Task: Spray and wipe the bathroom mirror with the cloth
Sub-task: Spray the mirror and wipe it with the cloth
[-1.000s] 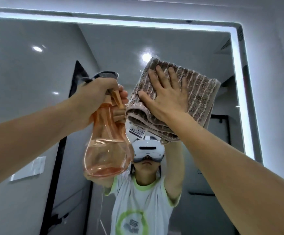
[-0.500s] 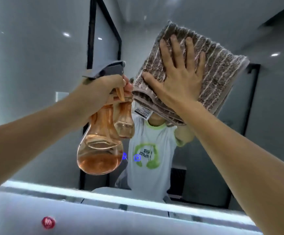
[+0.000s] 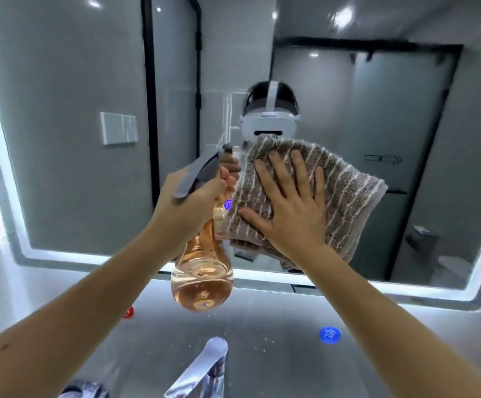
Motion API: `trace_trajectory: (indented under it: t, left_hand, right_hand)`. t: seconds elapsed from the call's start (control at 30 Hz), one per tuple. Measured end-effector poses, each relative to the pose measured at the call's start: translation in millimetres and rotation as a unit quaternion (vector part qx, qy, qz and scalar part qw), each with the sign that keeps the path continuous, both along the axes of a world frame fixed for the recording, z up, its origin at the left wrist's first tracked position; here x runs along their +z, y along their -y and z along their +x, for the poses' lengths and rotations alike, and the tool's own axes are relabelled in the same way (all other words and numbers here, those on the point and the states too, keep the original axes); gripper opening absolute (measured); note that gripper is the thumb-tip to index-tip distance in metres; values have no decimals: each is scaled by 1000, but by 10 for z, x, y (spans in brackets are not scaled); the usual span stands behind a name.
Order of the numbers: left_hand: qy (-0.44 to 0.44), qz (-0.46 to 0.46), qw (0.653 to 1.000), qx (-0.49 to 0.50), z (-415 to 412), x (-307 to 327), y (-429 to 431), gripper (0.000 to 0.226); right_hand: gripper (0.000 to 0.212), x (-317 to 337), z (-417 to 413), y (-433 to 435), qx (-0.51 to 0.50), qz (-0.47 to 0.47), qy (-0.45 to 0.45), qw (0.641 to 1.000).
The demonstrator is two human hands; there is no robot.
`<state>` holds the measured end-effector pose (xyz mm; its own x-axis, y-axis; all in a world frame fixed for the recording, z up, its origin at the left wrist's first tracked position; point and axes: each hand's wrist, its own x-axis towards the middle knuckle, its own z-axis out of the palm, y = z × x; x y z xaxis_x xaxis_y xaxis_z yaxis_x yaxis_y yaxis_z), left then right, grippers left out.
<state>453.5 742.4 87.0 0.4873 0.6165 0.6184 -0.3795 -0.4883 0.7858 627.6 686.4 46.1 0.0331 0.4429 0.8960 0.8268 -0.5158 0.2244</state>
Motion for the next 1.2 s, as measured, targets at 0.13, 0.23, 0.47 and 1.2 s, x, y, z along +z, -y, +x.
trace_trajectory:
  t: [0.13, 0.23, 0.47, 1.2]
  left_hand:
    - [-36, -11, 999, -3, 112, -189, -248, 29]
    - [-94, -91, 991, 7, 317, -410, -666, 33]
    - [-61, -98, 993, -25, 455, -331, -700, 12]
    - [108, 16, 991, -80, 840, 1169, 622, 21]
  right_hand:
    - [74, -163, 44, 83, 8, -27, 32, 999]
    - [73, -143, 23, 106, 40, -30, 27, 998]
    - [70, -37, 102, -1, 221, 24, -2, 975]
    - [84, 2050, 650, 788, 81, 21, 5, 996]
